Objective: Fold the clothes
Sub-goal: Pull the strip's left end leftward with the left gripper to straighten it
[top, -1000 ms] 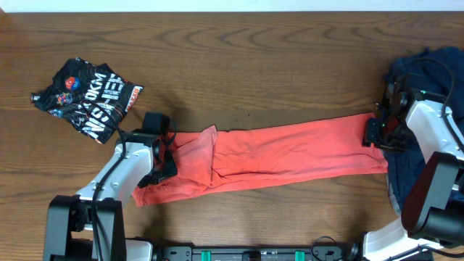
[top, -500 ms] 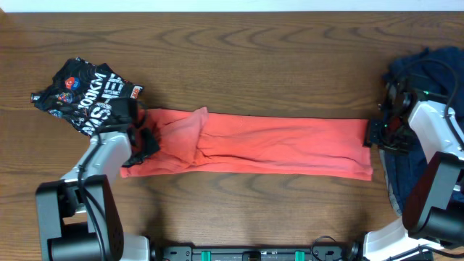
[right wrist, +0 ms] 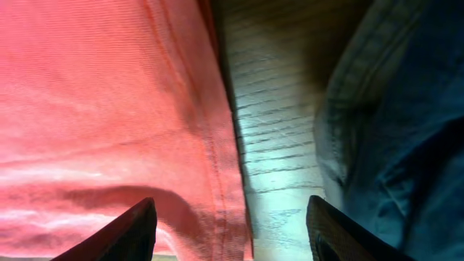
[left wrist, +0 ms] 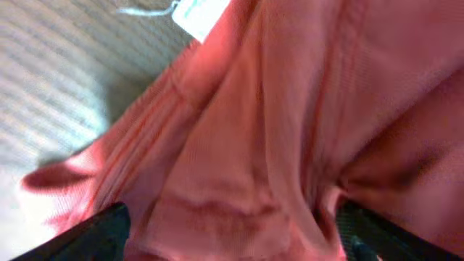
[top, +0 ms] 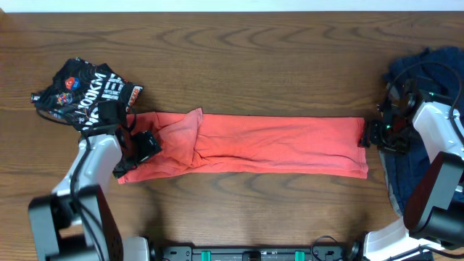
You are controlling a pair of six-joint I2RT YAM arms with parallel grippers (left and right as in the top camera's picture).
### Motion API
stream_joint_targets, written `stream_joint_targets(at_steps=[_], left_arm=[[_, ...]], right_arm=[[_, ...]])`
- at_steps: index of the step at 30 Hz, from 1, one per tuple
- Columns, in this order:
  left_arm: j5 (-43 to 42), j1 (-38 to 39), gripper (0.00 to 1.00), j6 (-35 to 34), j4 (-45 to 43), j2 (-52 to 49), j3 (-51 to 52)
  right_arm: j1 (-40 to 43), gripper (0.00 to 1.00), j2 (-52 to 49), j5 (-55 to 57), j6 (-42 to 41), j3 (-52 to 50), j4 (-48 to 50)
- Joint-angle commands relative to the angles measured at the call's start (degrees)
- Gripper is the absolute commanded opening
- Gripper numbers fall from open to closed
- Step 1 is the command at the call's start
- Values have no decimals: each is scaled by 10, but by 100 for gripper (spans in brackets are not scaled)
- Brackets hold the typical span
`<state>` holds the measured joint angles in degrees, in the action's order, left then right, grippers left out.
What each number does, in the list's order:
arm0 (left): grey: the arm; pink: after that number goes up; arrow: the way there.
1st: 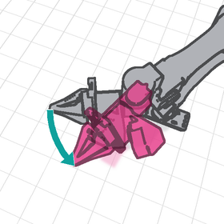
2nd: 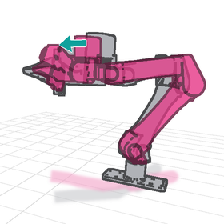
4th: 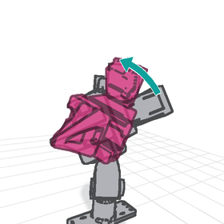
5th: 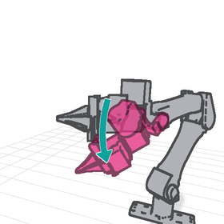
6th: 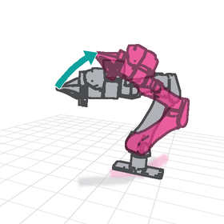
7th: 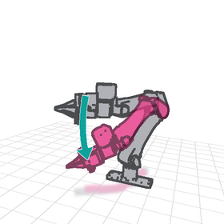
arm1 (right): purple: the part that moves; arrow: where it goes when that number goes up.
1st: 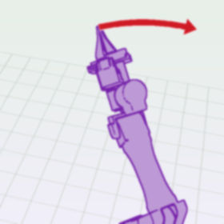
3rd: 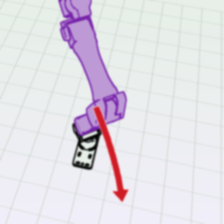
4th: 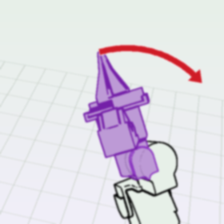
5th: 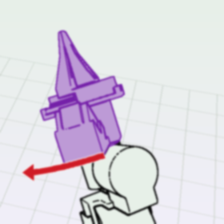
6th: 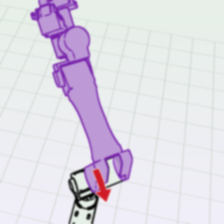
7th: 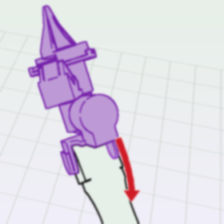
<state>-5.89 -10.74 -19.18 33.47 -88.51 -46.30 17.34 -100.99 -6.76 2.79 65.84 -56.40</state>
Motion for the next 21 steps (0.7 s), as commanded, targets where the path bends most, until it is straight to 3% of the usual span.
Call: stream_joint_targets(at_steps=[1,9,19,21], left_arm=[[-15,-2,97,5,15,65,2],[-16,-2,98,5,64,160,3],[-16,-2,98,5,89,165,3],[-16,-2,98,5,89,165,3]], right_arm=[[3,65,-4,-17,14,-3,-1],[3,66,-4,-28,7,-63,55],[2,64,-4,-73,-4,-148,155],[-1,59,-4,-82,-4,-157,167]])
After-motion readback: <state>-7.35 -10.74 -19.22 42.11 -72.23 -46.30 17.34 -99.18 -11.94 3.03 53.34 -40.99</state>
